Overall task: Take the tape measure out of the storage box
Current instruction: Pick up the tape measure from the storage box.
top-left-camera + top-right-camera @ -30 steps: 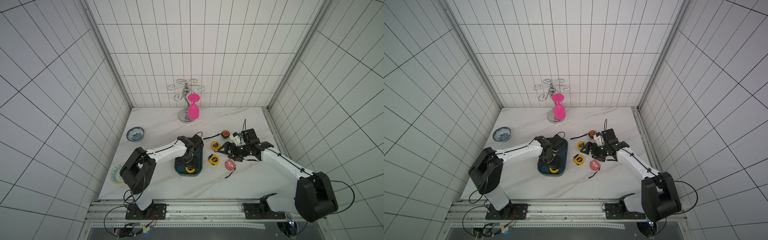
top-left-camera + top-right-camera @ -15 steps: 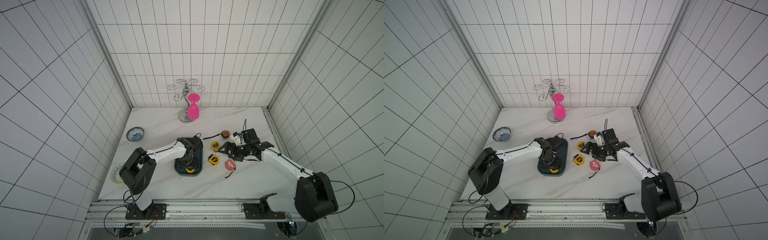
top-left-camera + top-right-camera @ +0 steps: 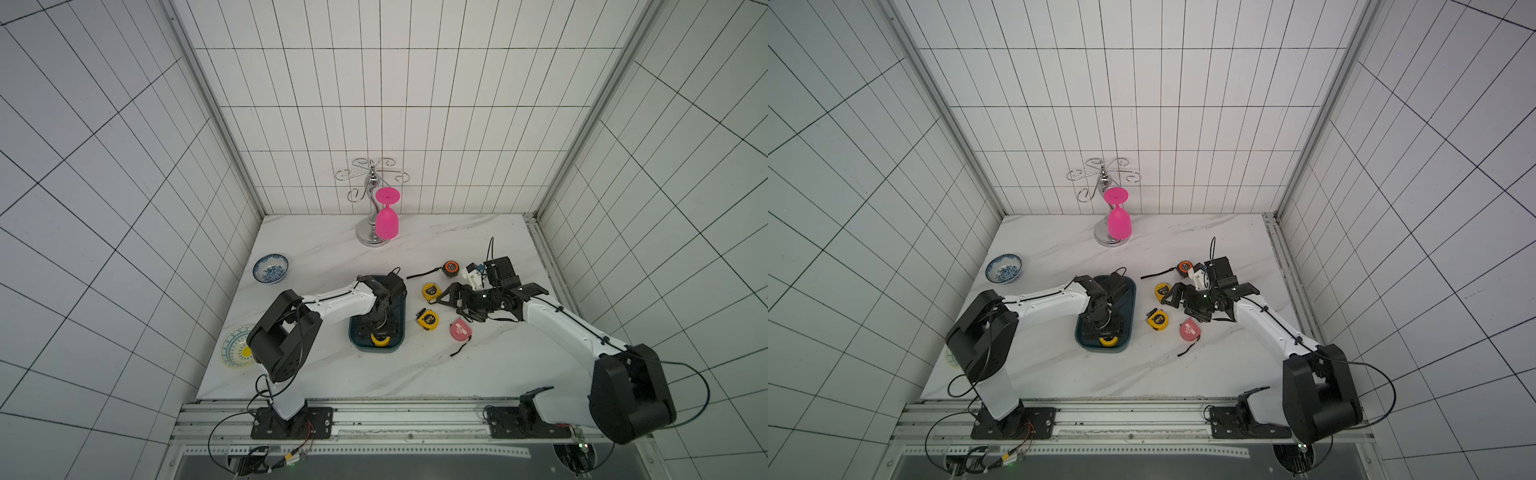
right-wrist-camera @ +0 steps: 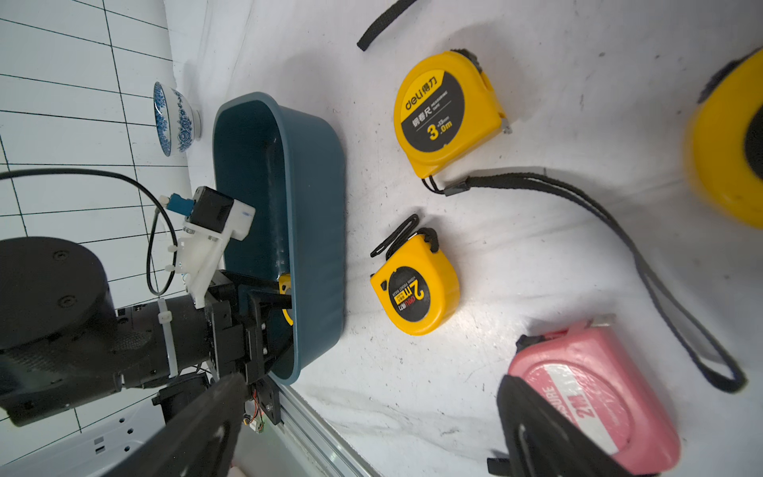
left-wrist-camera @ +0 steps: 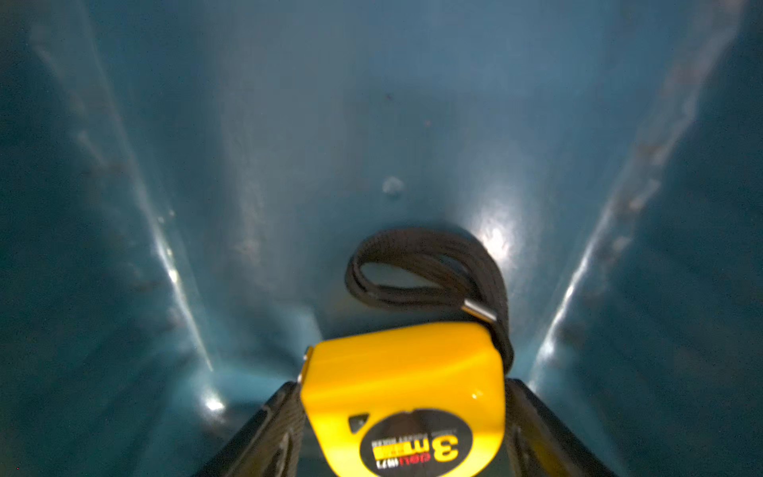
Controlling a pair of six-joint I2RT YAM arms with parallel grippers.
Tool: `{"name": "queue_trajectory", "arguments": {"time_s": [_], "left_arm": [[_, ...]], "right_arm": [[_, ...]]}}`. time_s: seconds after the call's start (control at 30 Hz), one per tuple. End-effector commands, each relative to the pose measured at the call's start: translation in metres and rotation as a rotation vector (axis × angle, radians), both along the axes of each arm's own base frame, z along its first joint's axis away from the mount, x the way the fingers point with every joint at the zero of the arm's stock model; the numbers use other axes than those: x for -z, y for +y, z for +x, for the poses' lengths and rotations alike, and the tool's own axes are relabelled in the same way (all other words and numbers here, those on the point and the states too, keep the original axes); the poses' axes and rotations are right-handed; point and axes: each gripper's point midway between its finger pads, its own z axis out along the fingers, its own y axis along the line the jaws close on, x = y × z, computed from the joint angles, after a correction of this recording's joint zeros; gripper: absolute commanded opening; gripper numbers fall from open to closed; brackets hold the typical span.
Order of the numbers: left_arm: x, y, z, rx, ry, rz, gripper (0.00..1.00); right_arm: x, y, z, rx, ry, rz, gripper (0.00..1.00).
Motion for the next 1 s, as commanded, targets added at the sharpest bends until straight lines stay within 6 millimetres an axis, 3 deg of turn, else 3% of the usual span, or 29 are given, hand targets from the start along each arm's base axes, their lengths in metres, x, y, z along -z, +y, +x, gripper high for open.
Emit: {"name": "queue_trajectory", "arguments": {"time_s": [0.0, 0.17, 0.3, 0.53, 0.8, 0.97], "left_arm": [[0.008, 0.001, 0.012, -0.032, -0.026, 0.018, 0.74], [0.013, 0.003, 0.013, -0.036, -0.023, 0.029, 0.61], [0.01, 0.006, 0.015, -0.042, -0.034, 0.035, 0.42], [-0.022, 0.009, 0.024, -0.099, -0.081, -0.007, 0.04], [-0.089, -0.014, 0.044, -0.201, -0.164, -0.181, 0.0], [-0.134, -0.03, 0.063, -0.24, -0.239, -0.276, 0.0]], "right_arm": [[-0.005, -0.001, 0.002, -0.001, -0.03, 0.009, 0.99], [-0.005, -0.002, 0.001, 0.0, -0.029, 0.009, 0.99], [-0.004, -0.002, 0.0, 0.002, -0.031, 0.013, 0.99], [-0.006, 0.0, -0.003, -0.003, -0.064, 0.024, 0.99], [-0.009, 0.018, -0.007, -0.013, -0.155, 0.029, 0.99], [-0.026, 0.03, -0.008, -0.007, -0.247, 0.072, 0.99]]}}
